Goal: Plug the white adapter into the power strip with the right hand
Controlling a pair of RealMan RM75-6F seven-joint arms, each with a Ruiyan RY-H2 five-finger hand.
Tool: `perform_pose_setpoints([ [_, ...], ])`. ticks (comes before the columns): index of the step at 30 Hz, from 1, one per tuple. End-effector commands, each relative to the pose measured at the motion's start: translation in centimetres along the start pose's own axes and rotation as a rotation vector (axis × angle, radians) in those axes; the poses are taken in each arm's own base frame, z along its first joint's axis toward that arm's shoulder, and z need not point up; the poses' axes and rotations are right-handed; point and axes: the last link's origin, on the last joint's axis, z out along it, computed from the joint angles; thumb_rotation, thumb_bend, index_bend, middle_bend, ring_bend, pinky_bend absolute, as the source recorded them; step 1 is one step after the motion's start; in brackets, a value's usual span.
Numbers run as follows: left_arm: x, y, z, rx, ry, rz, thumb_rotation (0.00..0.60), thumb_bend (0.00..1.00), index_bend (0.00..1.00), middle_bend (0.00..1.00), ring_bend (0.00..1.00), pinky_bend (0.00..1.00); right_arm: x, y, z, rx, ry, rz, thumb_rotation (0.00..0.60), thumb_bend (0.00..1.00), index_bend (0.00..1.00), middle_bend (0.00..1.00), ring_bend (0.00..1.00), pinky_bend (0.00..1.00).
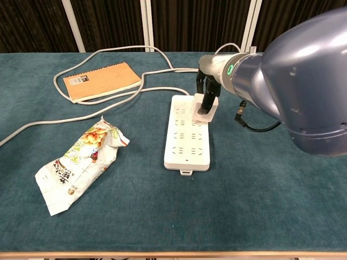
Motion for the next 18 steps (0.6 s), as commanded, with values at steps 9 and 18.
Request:
perform_pose_setpoints([
  [9,0.13,-0.06,-0.03,0.002,0.005,-0.003,0.600,0.07,0.09,0.00,0.00,0.00,-0.24,0.06,-0.04,-0.005,-0.019,-0.012,0.600,0.48,0.70,0.57,0.37,0.12],
  [18,0.12,-0.06,-0.03,0.001,0.001,-0.006,0.600,0.07,0.09,0.00,0.00,0.00,-0.47,0.19,0.23,-0.001,-0.019,-0.013,0.600,0.48,0.70,0.57,0.37,0.12],
])
